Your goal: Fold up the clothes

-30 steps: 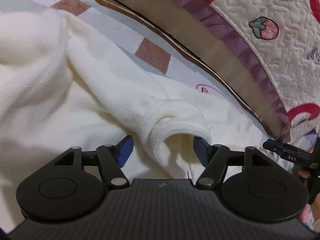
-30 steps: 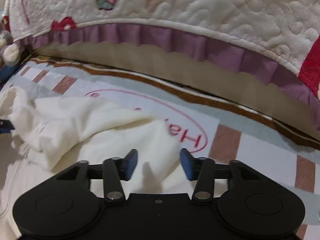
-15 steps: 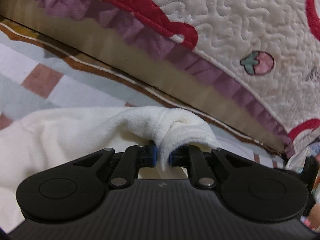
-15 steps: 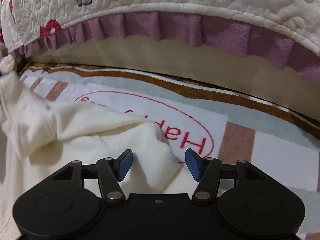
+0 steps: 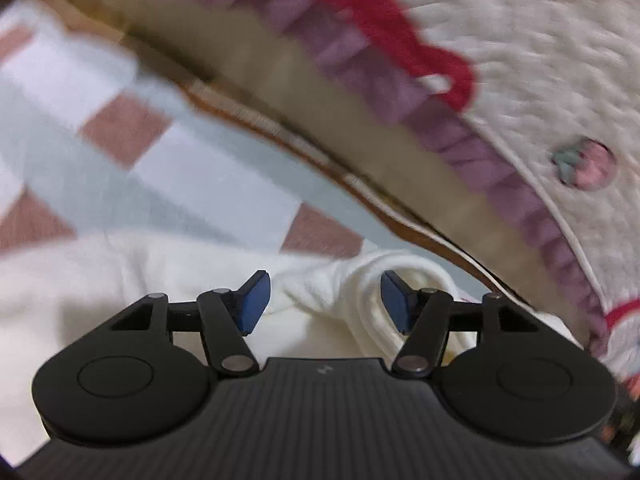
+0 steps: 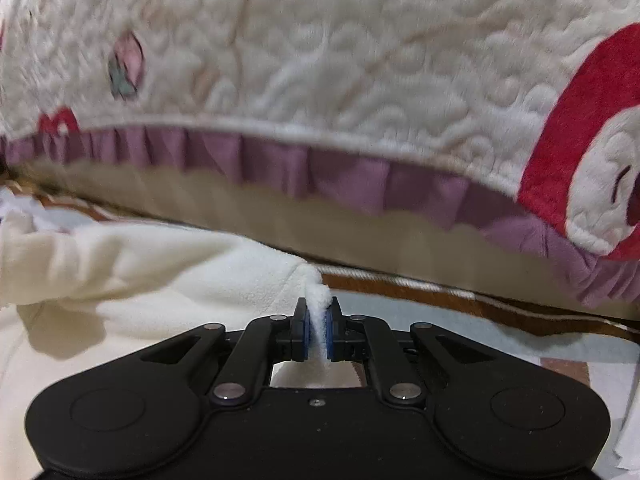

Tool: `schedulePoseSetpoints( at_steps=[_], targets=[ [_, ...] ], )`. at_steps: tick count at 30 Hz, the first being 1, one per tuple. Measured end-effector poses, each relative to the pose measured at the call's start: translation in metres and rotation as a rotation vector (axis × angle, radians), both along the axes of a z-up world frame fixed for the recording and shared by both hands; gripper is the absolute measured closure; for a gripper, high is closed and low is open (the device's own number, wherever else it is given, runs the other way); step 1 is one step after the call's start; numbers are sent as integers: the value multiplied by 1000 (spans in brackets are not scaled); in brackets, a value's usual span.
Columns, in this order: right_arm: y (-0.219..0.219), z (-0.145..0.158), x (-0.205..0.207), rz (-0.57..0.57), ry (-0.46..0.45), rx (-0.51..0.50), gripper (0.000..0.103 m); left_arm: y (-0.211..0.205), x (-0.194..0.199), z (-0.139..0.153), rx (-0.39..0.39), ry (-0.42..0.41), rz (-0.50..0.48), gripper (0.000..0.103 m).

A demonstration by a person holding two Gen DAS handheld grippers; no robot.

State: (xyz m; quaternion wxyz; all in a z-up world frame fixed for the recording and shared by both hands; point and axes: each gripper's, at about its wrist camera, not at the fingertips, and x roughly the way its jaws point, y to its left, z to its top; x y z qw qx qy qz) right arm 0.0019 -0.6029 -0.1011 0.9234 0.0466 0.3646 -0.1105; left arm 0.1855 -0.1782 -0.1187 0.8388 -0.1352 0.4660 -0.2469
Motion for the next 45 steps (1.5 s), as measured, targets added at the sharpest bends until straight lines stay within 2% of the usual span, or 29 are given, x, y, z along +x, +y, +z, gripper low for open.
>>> schedulePoseSetpoints(
  at_steps=[2,6,8,9,12,13,14,16,18,19,20,21,22,24,25,27,28,29,31,32,34,36,37,40,41,43,45],
  targets=[
    [4,-2,5,-2,16,-16,94,-1,-9,2,58,-55,-13,42],
    [9,-4,11,5,41,-49,94,-21,-37,3,246,-216,-253,36],
    [9,-4,12,3,48,-55,94,-32,-47,-3,336,-254,-331,30],
    [10,-4,12,4,52,-59,94,-36,-47,-6,358,-243,-334,29],
    [12,-6,13,14,51,-67,94,-53,-44,-10,362,-191,-328,29],
    [11,-6,13,15,45,-60,94,-60,-44,-11,369,-195,-331,28],
    [11,-6,12,15,39,-53,94,-70,-46,-13,393,-241,-345,23],
    [10,-6,11,19,26,-40,94,-90,-46,-19,477,-329,-377,15],
    [13,-3,11,37,19,-37,94,-114,-35,-29,601,-330,-401,12],
    [13,-1,11,47,26,-41,94,-124,-29,-33,638,-319,-410,14],
    [14,2,11,58,33,-44,94,-128,-22,-33,614,-292,-424,40],
    [14,5,11,70,37,-48,94,-130,-17,-31,573,-282,-453,78],
    [13,10,11,86,36,-53,94,-133,-14,-28,564,-286,-480,97],
    [11,18,11,100,15,-44,94,-134,-12,-17,569,-348,-487,103],
    [9,23,10,104,0,-36,94,-132,-11,-9,571,-402,-454,103],
    [4,27,9,105,-51,4,94,-124,-6,7,613,-527,-335,103],
    [2,27,9,101,-68,19,94,-118,0,13,604,-549,-278,103],
    [0,25,11,97,-78,29,94,-113,5,19,578,-546,-248,103],
    [-2,11,19,90,-47,10,94,-104,10,25,467,-451,-285,103],
    [-3,1,24,82,-16,-11,94,-102,10,27,420,-419,-308,99],
    [-7,-19,34,52,55,-43,94,-106,-7,28,364,-416,-390,88],
    [-11,-35,38,25,106,-38,94,-112,-25,27,312,-426,-471,46],
    [-12,-41,39,13,124,-36,94,-116,-34,26,292,-447,-504,40],
    [-15,-32,30,-26,95,-19,90,-142,-66,21,278,-553,-646,37],
    [-18,-27,25,-42,78,-10,89,-153,-76,17,295,-579,-697,31],
    [-29,-13,11,-80,34,20,89,-177,-89,4,390,-598,-741,31],
    [-43,0,-7,-106,-3,54,89,-195,-93,-8,457,-615,-738,31]
  ],
)
